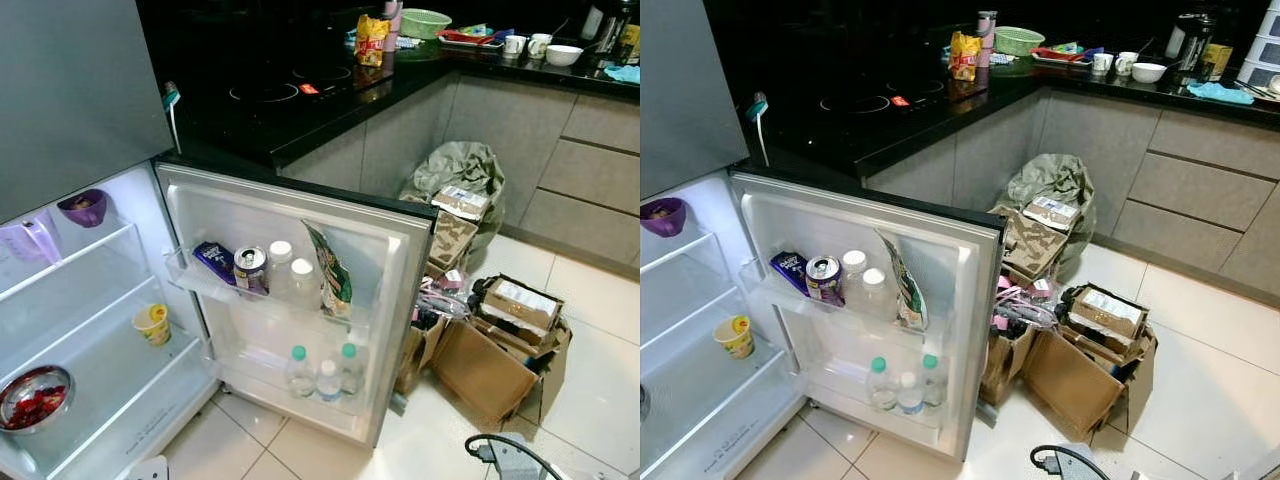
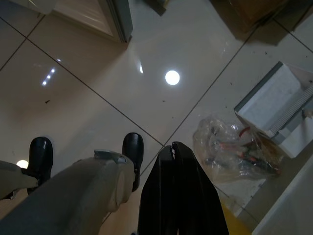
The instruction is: Restocking fridge
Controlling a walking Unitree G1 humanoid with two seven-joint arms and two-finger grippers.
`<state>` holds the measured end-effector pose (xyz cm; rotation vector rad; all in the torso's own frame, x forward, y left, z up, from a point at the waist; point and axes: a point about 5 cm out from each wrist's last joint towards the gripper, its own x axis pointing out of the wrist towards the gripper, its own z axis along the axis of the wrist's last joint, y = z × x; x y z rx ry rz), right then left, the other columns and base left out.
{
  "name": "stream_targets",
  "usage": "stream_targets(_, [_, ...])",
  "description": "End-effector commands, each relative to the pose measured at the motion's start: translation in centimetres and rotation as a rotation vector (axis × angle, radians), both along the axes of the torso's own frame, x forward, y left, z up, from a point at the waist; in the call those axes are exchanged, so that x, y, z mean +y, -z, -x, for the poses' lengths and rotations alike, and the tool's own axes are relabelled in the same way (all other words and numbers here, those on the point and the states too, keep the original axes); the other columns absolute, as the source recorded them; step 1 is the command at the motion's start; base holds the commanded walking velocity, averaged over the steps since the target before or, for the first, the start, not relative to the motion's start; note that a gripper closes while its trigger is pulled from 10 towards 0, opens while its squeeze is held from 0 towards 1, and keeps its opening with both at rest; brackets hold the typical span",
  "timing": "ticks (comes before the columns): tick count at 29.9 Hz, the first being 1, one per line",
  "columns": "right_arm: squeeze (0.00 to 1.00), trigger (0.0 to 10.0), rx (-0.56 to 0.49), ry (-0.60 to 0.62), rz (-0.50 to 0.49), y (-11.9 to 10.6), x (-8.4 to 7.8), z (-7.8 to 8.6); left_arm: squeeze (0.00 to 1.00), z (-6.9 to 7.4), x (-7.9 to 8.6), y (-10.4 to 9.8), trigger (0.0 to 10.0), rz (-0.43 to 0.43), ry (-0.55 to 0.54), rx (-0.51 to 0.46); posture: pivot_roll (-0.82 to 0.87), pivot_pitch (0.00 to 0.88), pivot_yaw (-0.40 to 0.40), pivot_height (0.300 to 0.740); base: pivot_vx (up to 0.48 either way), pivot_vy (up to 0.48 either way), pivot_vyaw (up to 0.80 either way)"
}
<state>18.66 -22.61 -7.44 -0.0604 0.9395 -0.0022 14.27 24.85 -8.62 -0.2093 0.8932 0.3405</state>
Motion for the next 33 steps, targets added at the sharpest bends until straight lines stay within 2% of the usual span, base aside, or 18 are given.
stream_targets(1, [0.00,10.0,0.014,0.013,-0.005,0.2,0.2,0.2,0.00,0.5,-0.3,0.3,10.0,0.007,0.012,0.030,0.00,0.000,-0.011,0.740,0.000,0.000,0.00])
stream_targets(14, [0.00,10.0,0.019,0.011,-0.010,0.2,0.7,-0.1,0.00,-1.1,-1.4,0.1,10.0,0.028,0.054,0.007,-0.01,0.000,0.003,0.740,0.000,0.000,0.00])
stream_targets(19, [0.00,10.0,0.011,0.011,-0.015,0.0,1.0,-0.6,0.00,-2.1,-1.8,-0.3,10.0,0.029,0.073,-0.008,-0.02,0.000,0.018,0.740,0.000,0.000,0.00])
stream_targets(33, [0.00,10.0,0.037,0.058,-0.040,0.6,1.0,0.6,0.00,-1.7,-2.0,0.0,10.0,0.029,0.097,0.019,-0.04,0.000,0.030,0.740,0.000,0.000,0.00])
